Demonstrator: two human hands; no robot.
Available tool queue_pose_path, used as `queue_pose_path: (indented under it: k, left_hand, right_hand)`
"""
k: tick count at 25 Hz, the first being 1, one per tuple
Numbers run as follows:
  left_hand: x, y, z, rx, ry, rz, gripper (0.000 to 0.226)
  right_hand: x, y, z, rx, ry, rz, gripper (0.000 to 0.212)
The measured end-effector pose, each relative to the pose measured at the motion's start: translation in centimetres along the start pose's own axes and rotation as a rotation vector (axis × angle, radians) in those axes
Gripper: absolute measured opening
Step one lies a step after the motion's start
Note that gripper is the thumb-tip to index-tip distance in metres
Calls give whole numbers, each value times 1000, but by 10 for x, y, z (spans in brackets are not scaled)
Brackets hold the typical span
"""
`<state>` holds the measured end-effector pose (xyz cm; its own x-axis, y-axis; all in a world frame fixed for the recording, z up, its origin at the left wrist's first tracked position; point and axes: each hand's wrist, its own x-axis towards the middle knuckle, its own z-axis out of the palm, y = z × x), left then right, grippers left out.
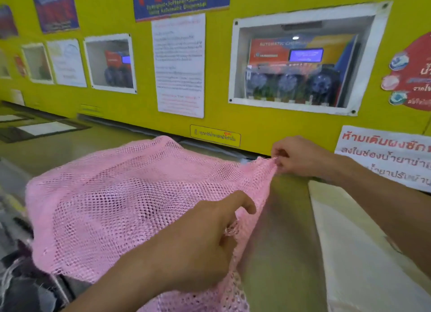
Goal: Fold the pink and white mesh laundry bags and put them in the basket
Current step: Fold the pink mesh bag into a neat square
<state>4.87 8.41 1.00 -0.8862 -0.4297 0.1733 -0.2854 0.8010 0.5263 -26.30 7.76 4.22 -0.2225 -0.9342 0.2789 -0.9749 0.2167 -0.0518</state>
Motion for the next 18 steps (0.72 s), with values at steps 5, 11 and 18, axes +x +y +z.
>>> queue_pose_path:
  k: [5,11,18]
  left_hand:
    - [-27,-78,-59,-345,82,-14,57]
    - [-45,-211,-144,-471,160,-83,59]
    - [-38,-330,-234,-39,286,-410,52]
  right_hand:
    - [70,-61,-18,-1,160,-43,3]
    - [185,-175,-8,-166,194,-108,9]
    - [284,-293,42,-227,159,-35,36]
